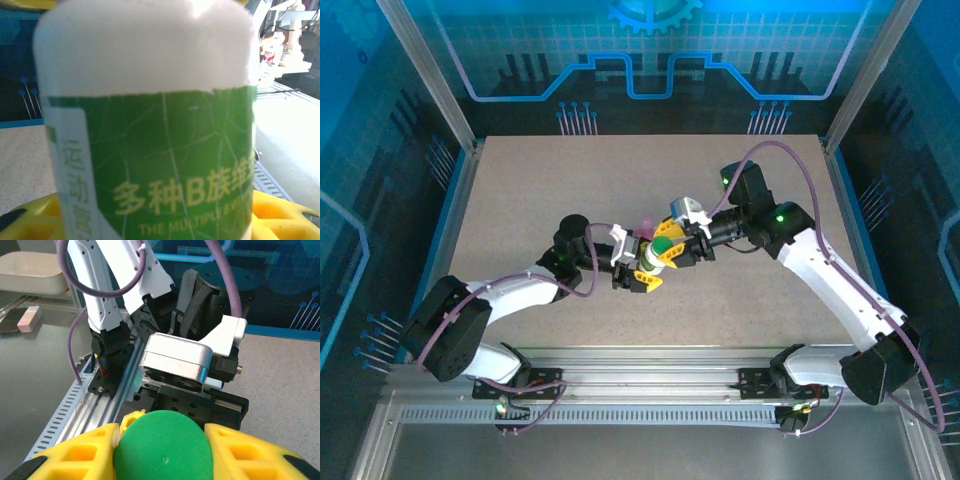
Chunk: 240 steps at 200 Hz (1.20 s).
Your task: Sort the pills into containers
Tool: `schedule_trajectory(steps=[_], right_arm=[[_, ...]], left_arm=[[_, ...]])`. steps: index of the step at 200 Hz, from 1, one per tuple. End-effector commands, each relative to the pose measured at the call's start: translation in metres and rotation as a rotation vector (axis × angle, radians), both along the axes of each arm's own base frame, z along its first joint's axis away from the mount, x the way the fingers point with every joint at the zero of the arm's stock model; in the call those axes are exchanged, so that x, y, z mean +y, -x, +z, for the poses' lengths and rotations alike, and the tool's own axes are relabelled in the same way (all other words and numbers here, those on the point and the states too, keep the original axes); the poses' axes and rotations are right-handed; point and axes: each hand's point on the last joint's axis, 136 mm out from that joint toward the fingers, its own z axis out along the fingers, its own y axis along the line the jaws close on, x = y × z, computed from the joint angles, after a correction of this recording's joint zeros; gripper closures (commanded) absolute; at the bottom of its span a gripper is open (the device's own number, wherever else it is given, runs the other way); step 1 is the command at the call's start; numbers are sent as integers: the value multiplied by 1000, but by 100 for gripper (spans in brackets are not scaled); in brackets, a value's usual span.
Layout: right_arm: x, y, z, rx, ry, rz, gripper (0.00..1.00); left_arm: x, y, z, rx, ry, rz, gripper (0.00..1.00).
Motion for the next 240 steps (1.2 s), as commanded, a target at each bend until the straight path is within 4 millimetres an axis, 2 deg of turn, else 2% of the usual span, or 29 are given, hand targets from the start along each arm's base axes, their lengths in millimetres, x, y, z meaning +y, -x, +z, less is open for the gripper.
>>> schedule_trajectory(steps=[1,35,66,122,142,190,202,206,216,225,240], right_arm=[[1,2,10,45,-1,8,70],[0,-1,8,153,2,-10,79],[-3,-2,16,255,-15,8,88],[-5,-6,20,351,3,-4,100],[-6,-6,22,371,5,-4,100],[-13,-13,20,380,14,-49,100],[-14,-10,18,318,26,-58,66],[-13,-11,16,283,27,-66,58],[-14,-8,10,188,21,-80,46],[-17,-6,6,119,0,-88,31],[-19,-2,3,30,-37,-87,23]], left_arm=[[0,2,-2,-63,-40,-10,100],[2,1,-8,-96,-72,7,100],[3,-1,-16,-119,-104,29,100],[5,-7,-34,-157,-153,71,100],[5,-7,-38,-166,-163,77,100],[6,-6,-33,-162,-150,75,100],[5,-6,-29,-142,-140,73,100],[4,-5,-27,-135,-136,70,100],[4,-4,-24,-128,-126,63,100],[3,-4,-23,-124,-122,61,100],[3,-6,-25,-117,-125,67,100]])
